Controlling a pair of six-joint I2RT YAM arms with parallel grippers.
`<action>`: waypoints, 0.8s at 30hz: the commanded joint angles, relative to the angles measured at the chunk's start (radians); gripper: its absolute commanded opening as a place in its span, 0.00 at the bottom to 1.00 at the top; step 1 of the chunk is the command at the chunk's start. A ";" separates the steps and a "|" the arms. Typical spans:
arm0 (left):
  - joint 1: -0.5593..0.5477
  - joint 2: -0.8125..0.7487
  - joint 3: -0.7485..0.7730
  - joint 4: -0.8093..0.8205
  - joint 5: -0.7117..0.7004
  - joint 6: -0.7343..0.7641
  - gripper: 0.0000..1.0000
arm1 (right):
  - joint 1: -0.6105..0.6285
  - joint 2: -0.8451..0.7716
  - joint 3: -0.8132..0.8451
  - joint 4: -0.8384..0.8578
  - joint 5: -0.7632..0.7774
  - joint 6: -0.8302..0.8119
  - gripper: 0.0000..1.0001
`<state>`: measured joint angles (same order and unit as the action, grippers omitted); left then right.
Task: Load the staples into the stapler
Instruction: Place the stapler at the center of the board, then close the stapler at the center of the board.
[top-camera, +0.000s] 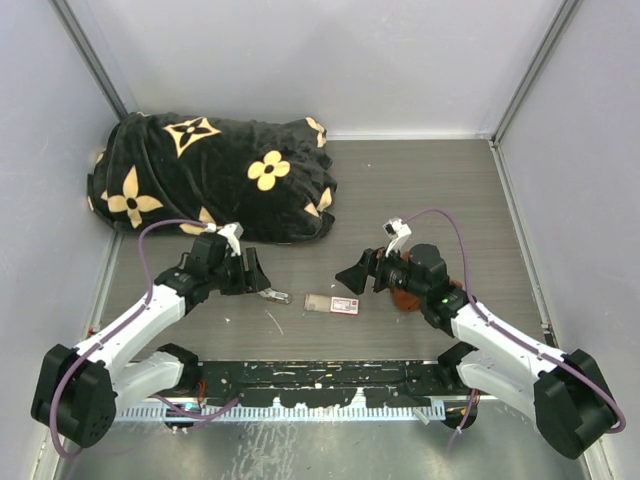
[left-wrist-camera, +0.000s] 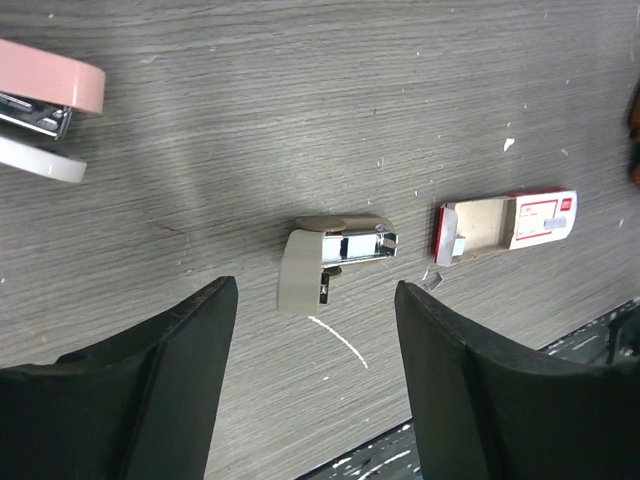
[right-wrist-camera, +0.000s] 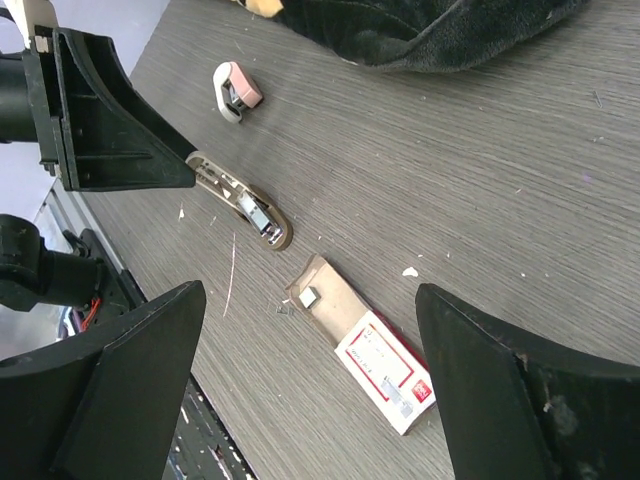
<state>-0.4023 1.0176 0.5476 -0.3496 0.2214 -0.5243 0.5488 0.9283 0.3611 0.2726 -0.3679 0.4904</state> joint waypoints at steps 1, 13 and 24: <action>-0.056 0.015 0.054 0.001 -0.087 0.034 0.62 | 0.009 0.009 -0.011 0.074 -0.003 -0.002 0.90; -0.152 0.062 0.090 -0.042 -0.204 0.054 0.47 | 0.329 0.352 0.045 0.401 0.185 -0.247 0.64; -0.165 0.050 0.087 -0.046 -0.222 0.091 0.37 | 0.390 0.742 0.188 0.693 0.109 -0.423 0.54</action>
<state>-0.5591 1.0821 0.5995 -0.4026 0.0216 -0.4721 0.9241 1.6135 0.4789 0.7921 -0.2451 0.1658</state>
